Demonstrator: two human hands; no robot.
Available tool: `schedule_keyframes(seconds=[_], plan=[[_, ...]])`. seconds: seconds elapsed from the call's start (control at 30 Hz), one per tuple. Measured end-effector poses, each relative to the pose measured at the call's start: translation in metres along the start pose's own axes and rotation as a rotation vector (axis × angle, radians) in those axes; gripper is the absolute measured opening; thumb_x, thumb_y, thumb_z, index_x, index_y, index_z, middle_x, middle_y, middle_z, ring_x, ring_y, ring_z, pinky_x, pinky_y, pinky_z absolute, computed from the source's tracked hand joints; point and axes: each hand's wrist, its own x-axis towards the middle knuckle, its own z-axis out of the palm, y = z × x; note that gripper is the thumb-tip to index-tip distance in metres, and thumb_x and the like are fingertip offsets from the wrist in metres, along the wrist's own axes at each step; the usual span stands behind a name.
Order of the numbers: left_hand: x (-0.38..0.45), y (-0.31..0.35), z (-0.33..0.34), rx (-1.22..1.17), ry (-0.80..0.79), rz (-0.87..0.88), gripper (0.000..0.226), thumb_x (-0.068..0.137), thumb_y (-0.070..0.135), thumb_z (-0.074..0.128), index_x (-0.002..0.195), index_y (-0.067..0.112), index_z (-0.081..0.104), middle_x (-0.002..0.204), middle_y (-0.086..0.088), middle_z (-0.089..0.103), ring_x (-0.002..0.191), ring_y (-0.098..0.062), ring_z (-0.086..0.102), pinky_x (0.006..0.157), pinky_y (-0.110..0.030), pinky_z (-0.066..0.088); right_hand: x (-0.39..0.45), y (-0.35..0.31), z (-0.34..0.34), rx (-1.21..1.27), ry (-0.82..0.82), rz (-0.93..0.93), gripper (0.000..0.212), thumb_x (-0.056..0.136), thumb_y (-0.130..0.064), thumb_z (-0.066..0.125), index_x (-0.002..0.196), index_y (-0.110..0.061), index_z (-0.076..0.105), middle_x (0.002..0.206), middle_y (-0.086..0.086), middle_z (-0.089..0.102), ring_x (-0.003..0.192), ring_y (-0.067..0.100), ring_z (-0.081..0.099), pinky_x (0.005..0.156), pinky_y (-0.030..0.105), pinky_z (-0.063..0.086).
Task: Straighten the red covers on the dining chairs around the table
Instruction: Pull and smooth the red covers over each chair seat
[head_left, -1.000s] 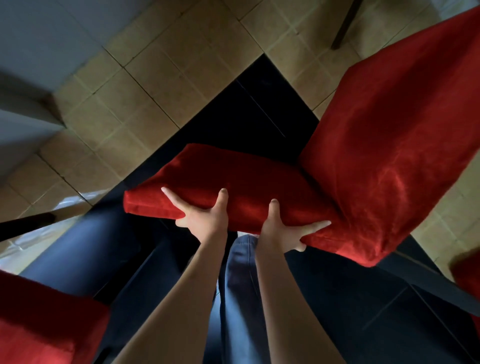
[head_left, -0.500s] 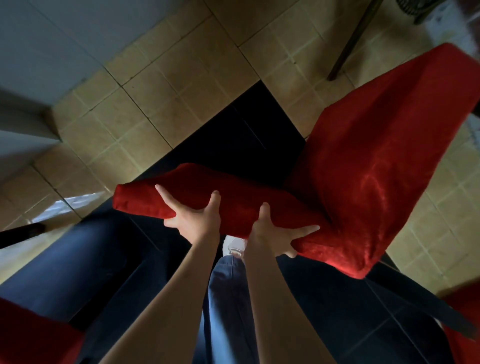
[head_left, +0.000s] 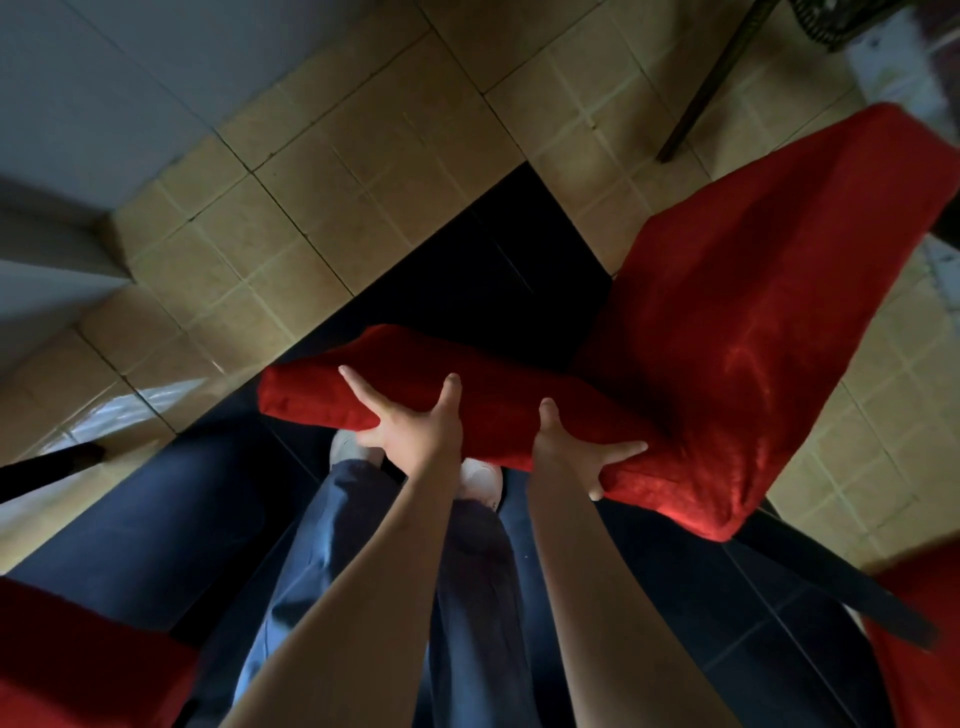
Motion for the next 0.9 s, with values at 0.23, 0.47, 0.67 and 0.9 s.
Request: schedule_keyframes(seconds=[0.23,0.47,0.67,0.9], plan=[[0.000,0.001,-0.044,0.153,-0.239,0.061,0.101,0.081,0.044,0.073,0.145,0.056,-0.003,0.138,-0.029,0.034,0.068,-0.018,0.042,0.078,-0.033,0.038,-0.018,0.003,-0.008,-0.290,-0.020,-0.107,0.119,0.074,-0.025,0.084,0.152,-0.039,-0.004,0.157,0.026,-0.006,0.139,0.047,0.025,0.106,0.057,0.037],[0.073,0.022,-0.130,0.447,-0.269,0.207,0.083,0.077,0.040,0.076,0.146,0.041,0.030,0.149,-0.023,0.020,0.119,-0.042,0.047,0.101,-0.042,0.041,-0.041,0.025,0.011,-0.920,-0.032,-0.592,0.110,0.072,-0.033,0.084,0.153,-0.038,0.010,0.157,0.016,-0.024,0.144,0.039,-0.021,0.111,0.067,0.006],[0.115,0.031,-0.147,0.744,-0.580,0.507,0.102,0.057,0.028,0.087,0.143,0.042,0.034,0.153,-0.009,0.022,0.132,-0.031,0.039,0.104,-0.040,0.039,-0.047,0.030,0.041,-1.233,-0.157,-0.820,0.118,0.067,-0.044,0.084,0.153,-0.039,0.004,0.162,0.006,-0.012,0.145,0.036,-0.019,0.111,0.066,-0.002],[0.130,0.019,-0.137,0.806,-0.520,0.663,0.102,0.053,0.037,0.090,0.138,0.046,0.035,0.134,0.005,0.046,0.114,-0.028,0.052,0.092,-0.044,0.050,-0.036,0.029,0.068,-1.427,-0.174,-1.091,0.119,0.065,-0.052,0.082,0.153,-0.035,0.003,0.161,0.007,0.009,0.148,0.033,-0.004,0.111,0.065,-0.005]])
